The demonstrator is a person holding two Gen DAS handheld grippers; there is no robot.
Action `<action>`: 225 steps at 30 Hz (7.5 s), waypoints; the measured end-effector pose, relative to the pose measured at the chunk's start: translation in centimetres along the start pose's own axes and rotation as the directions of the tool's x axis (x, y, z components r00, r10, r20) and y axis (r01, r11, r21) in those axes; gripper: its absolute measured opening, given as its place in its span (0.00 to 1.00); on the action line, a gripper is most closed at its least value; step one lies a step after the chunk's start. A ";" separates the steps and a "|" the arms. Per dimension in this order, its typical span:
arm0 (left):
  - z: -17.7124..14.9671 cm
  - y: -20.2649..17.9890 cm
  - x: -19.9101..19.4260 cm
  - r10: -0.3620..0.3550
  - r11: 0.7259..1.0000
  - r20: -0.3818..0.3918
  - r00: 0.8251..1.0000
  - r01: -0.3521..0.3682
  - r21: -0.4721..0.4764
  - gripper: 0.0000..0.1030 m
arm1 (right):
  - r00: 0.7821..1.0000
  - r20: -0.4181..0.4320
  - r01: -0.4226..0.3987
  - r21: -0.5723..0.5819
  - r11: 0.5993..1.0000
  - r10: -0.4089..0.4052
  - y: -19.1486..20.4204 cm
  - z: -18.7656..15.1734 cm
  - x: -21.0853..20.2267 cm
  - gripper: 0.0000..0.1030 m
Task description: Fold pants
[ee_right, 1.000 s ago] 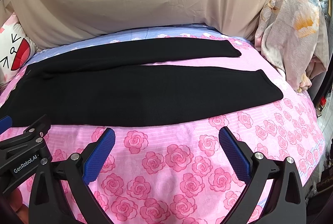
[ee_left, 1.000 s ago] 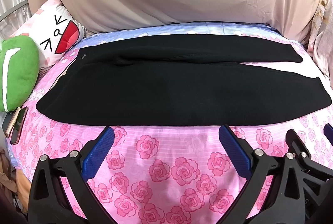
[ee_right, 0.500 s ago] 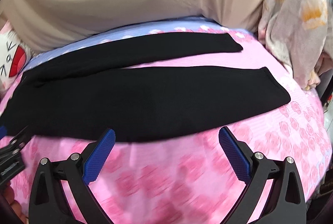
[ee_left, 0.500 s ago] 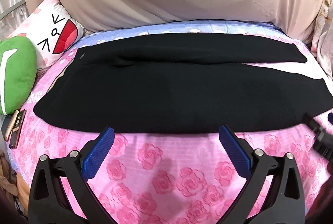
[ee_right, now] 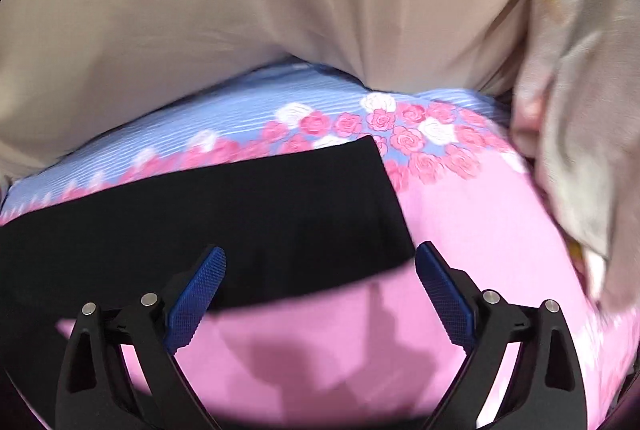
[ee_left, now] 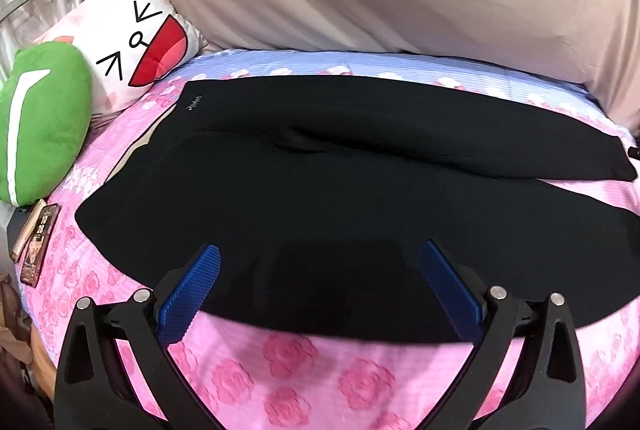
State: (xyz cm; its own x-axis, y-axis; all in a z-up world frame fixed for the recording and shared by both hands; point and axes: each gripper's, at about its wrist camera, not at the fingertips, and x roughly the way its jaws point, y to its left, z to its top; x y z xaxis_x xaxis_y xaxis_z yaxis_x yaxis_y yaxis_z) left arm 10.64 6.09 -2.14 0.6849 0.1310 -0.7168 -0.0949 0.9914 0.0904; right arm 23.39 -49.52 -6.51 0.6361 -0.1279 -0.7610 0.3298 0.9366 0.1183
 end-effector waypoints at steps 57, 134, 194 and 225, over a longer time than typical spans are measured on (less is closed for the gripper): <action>2.9 25.7 3.6 -0.082 0.976 -0.096 0.992 0.060 -0.210 0.01 | 0.993 0.111 -0.049 0.042 0.998 0.044 -4.6 -11.9 -13.6 0.17; -0.5 18.0 8.0 0.085 0.971 -0.252 0.964 -0.138 -0.198 0.82 | 0.943 0.034 -0.317 0.388 0.865 0.331 -8.9 -14.8 -9.2 0.06; 1.1 4.9 -2.4 -0.011 1.000 0.018 1.000 0.011 0.009 0.87 | 0.996 -0.027 0.084 0.259 0.962 -0.079 -10.7 -17.8 -11.6 0.65; -4.7 15.9 -0.1 -0.023 0.995 -0.076 0.997 0.015 -0.100 0.88 | 0.891 -0.192 -0.454 -0.351 0.819 0.412 34.9 -19.0 -12.6 0.51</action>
State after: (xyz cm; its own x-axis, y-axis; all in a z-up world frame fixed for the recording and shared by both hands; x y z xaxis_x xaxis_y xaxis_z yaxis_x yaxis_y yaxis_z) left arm 5.68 21.82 -3.92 0.6301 0.1077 -0.7690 -0.1562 0.9877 0.0104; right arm 13.64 -9.04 -4.96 0.5686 0.3347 -0.7515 -0.2641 0.9394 0.2186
